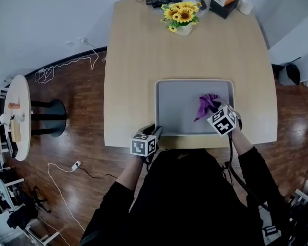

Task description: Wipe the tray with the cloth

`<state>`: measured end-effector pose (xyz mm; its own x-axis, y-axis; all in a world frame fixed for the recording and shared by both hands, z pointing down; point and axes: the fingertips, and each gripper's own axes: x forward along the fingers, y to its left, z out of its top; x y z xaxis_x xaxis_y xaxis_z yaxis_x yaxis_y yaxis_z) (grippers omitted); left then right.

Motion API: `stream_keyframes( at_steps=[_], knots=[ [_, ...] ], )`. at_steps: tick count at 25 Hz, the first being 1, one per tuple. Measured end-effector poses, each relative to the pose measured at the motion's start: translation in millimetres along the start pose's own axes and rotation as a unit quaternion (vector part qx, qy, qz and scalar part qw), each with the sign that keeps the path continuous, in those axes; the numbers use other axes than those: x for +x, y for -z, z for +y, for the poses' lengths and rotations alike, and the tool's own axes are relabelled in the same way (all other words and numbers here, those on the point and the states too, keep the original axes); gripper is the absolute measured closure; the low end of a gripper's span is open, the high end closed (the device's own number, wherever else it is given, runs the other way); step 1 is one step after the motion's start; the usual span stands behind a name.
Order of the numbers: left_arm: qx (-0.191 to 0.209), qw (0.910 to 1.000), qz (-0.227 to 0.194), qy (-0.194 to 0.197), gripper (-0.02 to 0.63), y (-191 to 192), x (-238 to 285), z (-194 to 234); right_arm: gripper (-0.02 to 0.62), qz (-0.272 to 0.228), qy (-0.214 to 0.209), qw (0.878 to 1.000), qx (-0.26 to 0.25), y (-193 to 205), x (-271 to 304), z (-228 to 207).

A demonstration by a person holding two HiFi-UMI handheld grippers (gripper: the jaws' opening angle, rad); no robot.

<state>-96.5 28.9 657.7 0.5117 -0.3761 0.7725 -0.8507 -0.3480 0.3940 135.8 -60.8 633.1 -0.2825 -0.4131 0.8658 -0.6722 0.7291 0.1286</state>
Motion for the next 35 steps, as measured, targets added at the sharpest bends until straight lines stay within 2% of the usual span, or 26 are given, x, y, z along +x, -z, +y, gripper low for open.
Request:
stream_keyframes(
  at_steps=[4, 9, 12, 15, 19, 24, 28, 32, 35],
  knots=[
    [0.005, 0.9999, -0.004, 0.011, 0.495, -0.6, -0.7, -1.0, 0.518, -0.019, -0.035, 0.998, -0.054, -64.8, 27.8, 56.8],
    [0.019, 0.9996, 0.0, 0.023, 0.489, -1.6, -1.7, -0.5, 0.518, -0.034, -0.083, 0.988, -0.125, -132.6, 56.1, 126.2],
    [0.021, 0.9993, 0.004, 0.032, 0.486, -0.2, -3.9, 4.5, 0.518, -0.031, -0.095, 0.983, -0.154, -153.4, 66.9, 152.6],
    [0.016, 0.9995, 0.004, 0.026, 0.486, 3.4, -8.4, 20.1, 0.518, -0.041, -0.11, 0.984, -0.136, -157.8, 72.3, 156.9],
    [0.008, 0.9999, 0.0, 0.008, 0.488, 4.2, -10.1, 25.8, 0.518, -0.045, -0.111, 0.989, -0.088, -121.7, 56.4, 119.7],
    [-0.002, 1.0, -0.005, -0.007, 0.489, 2.1, -6.8, 10.2, 0.518, -0.026, -0.068, 0.997, -0.022, -32.5, 14.4, 33.8],
    [-0.015, 0.9994, -0.012, -0.027, 0.491, 2.3, -8.4, 8.4, 0.518, -0.01, -0.036, 0.999, 0.01, 20.9, -8.1, -21.9],
    [-0.023, 0.9989, -0.014, -0.038, 0.492, 4.4, -9.1, -4.1, 0.517, -0.004, -0.028, 0.999, 0.038, 55.4, -24.6, -56.0],
    [-0.022, 0.9992, -0.016, -0.029, 0.492, 2.1, 0.8, -12.2, 0.517, 0.012, -0.014, 0.999, 0.047, 61.9, -26.4, -64.9]
  ],
)
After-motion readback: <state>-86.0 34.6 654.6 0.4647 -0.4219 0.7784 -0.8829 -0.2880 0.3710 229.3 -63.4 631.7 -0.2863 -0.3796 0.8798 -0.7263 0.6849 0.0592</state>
